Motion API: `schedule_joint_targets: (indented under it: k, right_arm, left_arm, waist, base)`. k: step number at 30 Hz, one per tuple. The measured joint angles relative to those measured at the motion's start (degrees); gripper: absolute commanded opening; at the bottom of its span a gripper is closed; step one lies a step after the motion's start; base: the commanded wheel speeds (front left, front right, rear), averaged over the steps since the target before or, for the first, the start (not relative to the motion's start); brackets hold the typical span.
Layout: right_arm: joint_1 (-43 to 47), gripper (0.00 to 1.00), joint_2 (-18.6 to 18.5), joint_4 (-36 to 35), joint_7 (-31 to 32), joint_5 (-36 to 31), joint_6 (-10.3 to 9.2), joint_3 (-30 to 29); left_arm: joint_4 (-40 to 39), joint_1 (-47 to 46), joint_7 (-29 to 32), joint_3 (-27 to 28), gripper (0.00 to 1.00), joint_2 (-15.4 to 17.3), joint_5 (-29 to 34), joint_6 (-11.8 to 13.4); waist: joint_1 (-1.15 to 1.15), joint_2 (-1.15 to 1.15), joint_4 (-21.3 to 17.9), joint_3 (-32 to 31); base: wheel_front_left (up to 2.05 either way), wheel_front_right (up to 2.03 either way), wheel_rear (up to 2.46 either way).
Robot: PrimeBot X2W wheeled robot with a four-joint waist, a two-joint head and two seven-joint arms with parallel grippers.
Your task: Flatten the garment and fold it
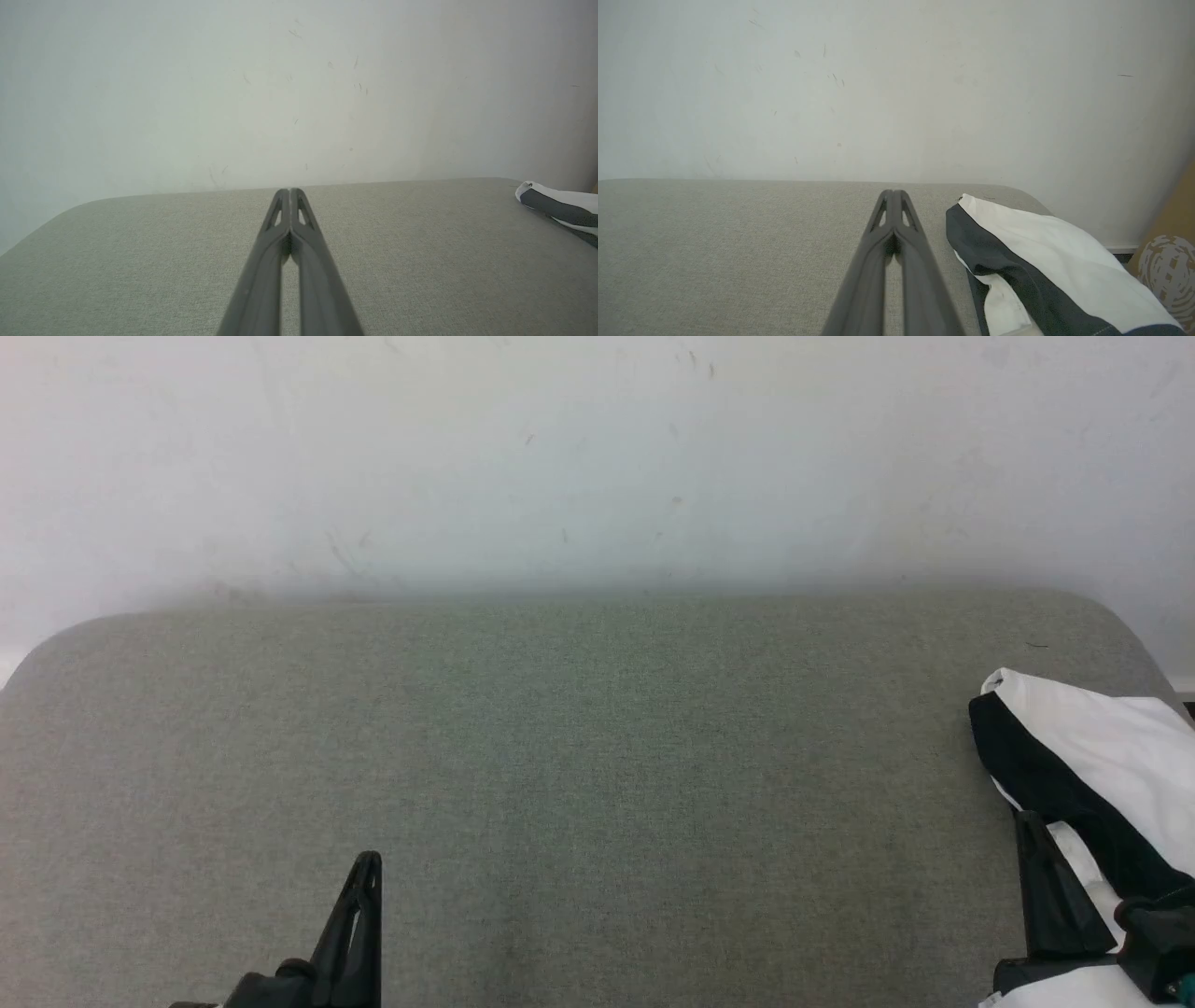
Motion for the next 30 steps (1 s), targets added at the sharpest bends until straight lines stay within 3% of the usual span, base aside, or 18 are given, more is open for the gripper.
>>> schedule_joint_targets:
  k: [30]
  right_arm:
    - [-1.43,0.00,0.00,-0.01,3.31,-0.62,0.00,1.66]
  left_arm:
    - [1.82,-2.63,3.52,1.99,0.00,-1.83,2.04,-1.03]
  waist:
    - [0.01,0.00,-0.39,0.88]
  base:
    - [0.00,0.00,0.00]
